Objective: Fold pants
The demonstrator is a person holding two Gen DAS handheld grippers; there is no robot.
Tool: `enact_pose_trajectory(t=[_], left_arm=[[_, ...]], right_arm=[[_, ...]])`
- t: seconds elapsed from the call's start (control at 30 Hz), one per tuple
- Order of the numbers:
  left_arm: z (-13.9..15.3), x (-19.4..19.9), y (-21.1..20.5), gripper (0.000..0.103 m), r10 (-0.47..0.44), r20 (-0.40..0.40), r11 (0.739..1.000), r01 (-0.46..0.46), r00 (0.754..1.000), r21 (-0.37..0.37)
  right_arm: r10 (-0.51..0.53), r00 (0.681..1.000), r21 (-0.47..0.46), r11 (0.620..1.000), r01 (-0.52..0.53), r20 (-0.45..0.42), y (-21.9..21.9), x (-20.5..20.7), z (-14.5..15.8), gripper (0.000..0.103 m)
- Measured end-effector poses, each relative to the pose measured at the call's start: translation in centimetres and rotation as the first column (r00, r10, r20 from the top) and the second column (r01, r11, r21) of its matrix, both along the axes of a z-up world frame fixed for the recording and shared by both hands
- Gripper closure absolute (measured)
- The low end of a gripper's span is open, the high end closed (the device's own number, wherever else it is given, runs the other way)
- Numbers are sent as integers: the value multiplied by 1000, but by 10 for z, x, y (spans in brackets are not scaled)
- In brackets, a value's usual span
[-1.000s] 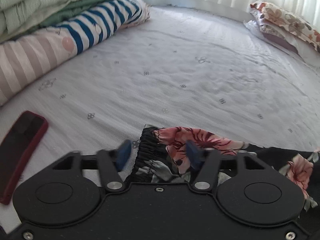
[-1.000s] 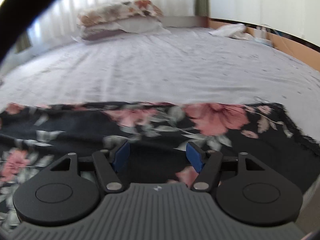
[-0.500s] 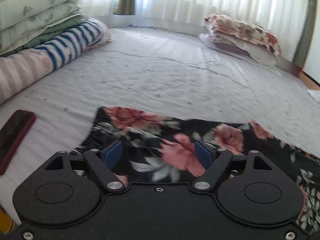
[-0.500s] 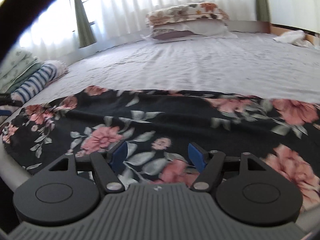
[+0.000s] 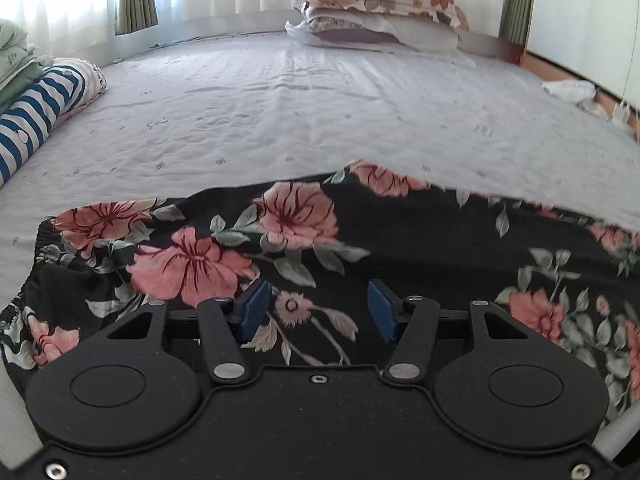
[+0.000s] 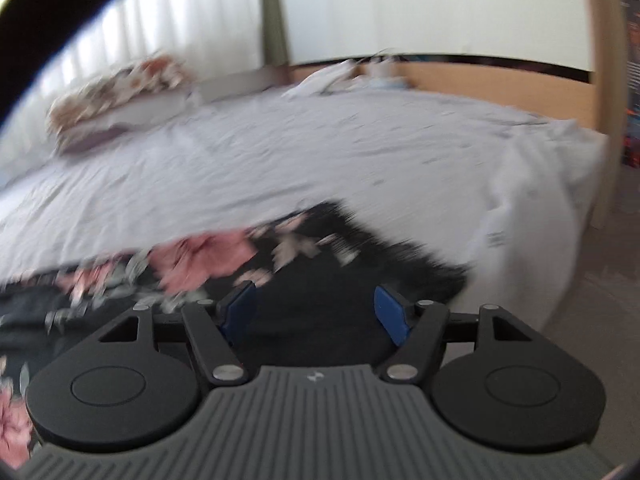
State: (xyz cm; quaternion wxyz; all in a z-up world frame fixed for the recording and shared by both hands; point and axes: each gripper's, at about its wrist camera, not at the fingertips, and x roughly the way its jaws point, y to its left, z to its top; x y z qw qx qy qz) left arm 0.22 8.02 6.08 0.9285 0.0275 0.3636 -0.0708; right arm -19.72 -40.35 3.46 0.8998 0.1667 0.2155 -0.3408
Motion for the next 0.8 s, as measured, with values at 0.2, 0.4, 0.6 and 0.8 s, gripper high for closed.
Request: enact_pose_trajectory(t=[0.2,0.4,0.6,0.8], left_arm=[[-12,-4,16,49,77,-44,997,-76,996,32],[-17,-3,27,50,126,-66,991,-122,990,61],[-21,-4,33,50,146,-77,988,-140,986,72],[-24,-6,42,49,171,-75,983,-165,982,78]], right_arm=[[-82,984,231,972,45,156,-12,-51,-8,23],[-54,967,334,942,-34,249,-6,-53,-21,23],[-74,971,329,944,-5,227,-9,-36,-26,23],[-158,952,340,939,62,261,-28,-22,-30,23]])
